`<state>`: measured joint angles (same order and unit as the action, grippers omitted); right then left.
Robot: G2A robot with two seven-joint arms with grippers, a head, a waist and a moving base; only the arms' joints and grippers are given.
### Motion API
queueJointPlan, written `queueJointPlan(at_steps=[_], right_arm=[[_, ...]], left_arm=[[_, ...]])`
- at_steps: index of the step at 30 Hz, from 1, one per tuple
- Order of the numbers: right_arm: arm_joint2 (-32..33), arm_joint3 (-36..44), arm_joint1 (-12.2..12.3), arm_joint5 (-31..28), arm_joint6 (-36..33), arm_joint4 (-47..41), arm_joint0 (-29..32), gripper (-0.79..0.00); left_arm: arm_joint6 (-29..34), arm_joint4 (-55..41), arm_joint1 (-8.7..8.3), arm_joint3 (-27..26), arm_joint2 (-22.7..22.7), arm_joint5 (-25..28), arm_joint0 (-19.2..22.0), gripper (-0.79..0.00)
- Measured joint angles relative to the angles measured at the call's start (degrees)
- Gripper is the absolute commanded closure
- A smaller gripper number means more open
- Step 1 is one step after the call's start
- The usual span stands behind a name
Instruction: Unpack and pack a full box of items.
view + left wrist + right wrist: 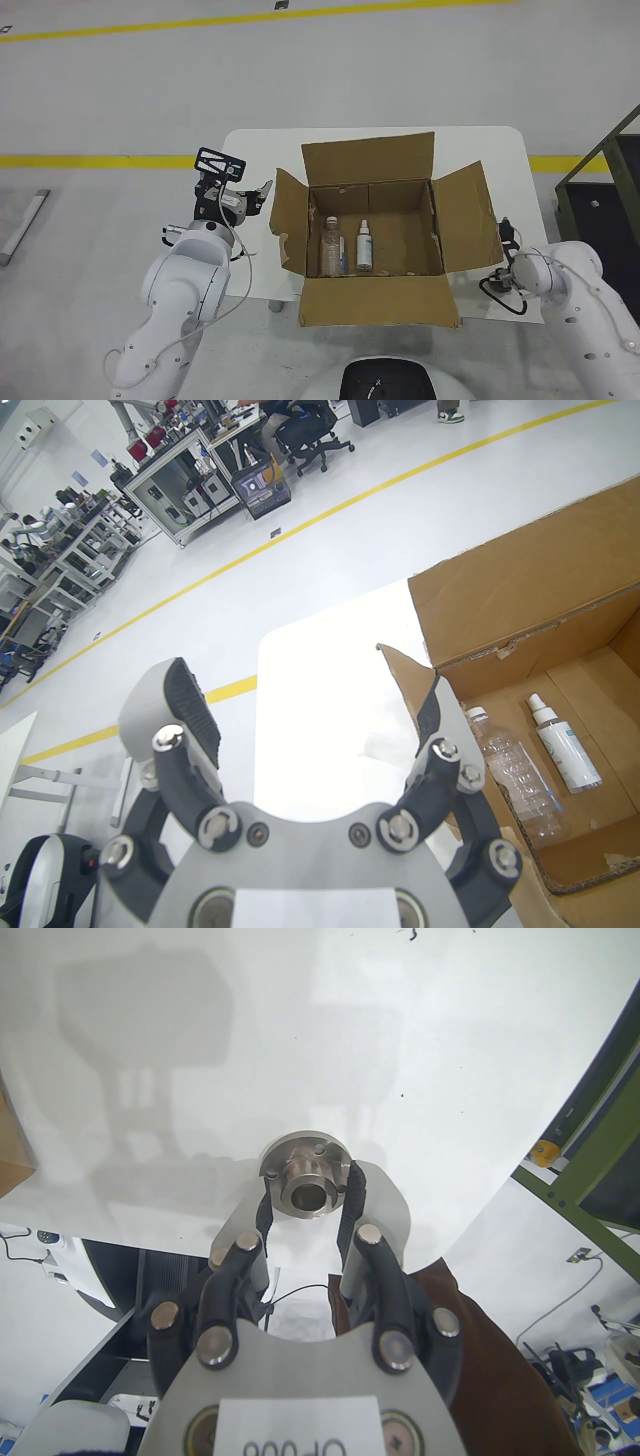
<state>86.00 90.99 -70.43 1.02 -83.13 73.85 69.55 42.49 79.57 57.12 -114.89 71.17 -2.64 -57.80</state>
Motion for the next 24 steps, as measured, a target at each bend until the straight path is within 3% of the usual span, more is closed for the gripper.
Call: queueJointPlan(at_steps=[8,9,13,14,15,24], right_arm=[[-0.48,-1.38,0.11,0.34,0.34,-0.36,-0.50,-0.296],[-0.61,-1.63,0.11,0.38,0.44,-0.40,-0.61,-0.234],[-1.19,-2.84,0.12,0.54,0.73,-0.55,-1.15,-0.154],[-1.26,-3.05,0.13,0.55,0.73,-0.60,-1.27,-0.040],[-1.32,-3.20,0.14,0.55,0.72,-0.68,-1.38,0.000],[3.37,2.53,0.62,3.08,0.57,-5.19,-0.58,0.000]], left_arm=[[0.00,0.00,0.00,0.00,0.00,0.00,0.00,-0.785],[0.00,0.00,0.00,0.00,0.00,0.00,0.00,-0.785],[0.00,0.00,0.00,0.00,0.00,0.00,0.00,-0.785],[0.00,0.00,0.00,0.00,0.00,0.00,0.00,-0.785],[0.00,0.00,0.00,0.00,0.00,0.00,0.00,-0.785],[0.00,0.00,0.00,0.00,0.00,0.00,0.00,-0.785]])
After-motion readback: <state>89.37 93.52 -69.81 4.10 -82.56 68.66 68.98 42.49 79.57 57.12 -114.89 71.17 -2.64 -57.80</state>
